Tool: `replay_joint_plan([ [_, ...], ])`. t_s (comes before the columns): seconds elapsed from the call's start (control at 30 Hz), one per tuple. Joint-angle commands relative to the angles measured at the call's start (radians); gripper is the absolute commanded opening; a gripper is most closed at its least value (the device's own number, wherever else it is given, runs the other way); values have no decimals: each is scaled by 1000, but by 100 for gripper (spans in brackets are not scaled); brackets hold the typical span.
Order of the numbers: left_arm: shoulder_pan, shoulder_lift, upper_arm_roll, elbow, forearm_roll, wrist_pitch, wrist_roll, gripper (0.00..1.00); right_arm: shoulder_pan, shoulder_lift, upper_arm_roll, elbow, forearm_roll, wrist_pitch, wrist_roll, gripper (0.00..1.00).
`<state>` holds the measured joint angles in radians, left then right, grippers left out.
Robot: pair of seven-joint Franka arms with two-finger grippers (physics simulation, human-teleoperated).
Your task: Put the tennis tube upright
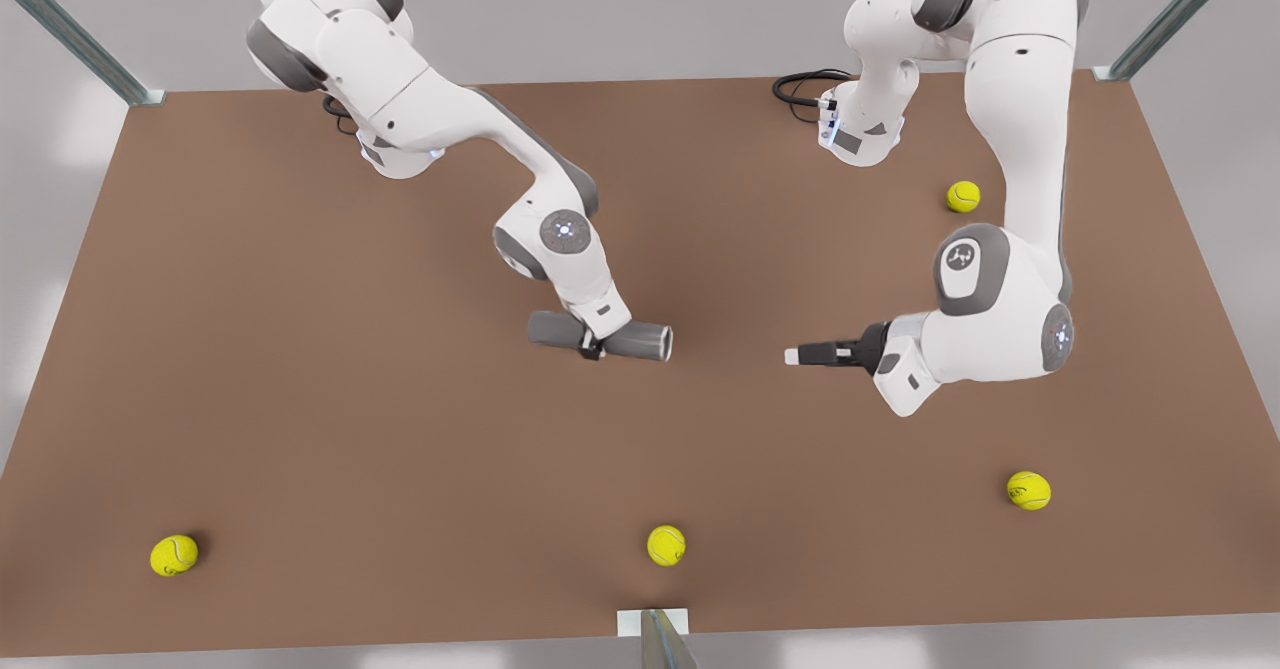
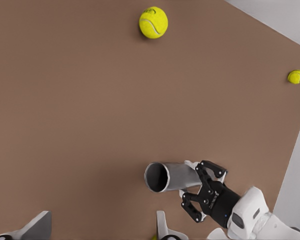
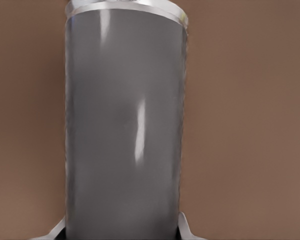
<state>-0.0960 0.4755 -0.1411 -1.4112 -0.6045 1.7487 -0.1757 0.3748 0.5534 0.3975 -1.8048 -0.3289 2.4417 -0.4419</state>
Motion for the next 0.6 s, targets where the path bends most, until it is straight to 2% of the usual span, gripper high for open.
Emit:
replay_joint_plan([
  [0.0,5,6,0,0,-26,2,4,100,4,3,0,2,-13,0,5,77],
  [0.07,9,32,1,0,-26,17,21,100,26,31,-3,25,-61,8,5,77],
  [0.17,-7,-4,-2,-28,-14,-37,21,100,36,60,-2,39,-188,13,5,77],
  [0.3,-27,-34,-6,-98,-5,-31,21,100,59,99,-9,51,-248,17,-6,77],
  [0.4,-8,-178,-17,-282,-37,-8,22,100,59,109,-9,50,-251,17,-6,77],
  [0.43,1,-233,-18,-383,-133,64,24,100,59,115,-9,50,-251,19,-5,77],
  [0.5,13,-276,-34,-472,-224,81,64,99,61,125,-11,53,-248,17,8,100],
  [0.57,32,-291,-40,-561,-310,127,208,100,62,126,-11,53,-246,17,11,100],
])
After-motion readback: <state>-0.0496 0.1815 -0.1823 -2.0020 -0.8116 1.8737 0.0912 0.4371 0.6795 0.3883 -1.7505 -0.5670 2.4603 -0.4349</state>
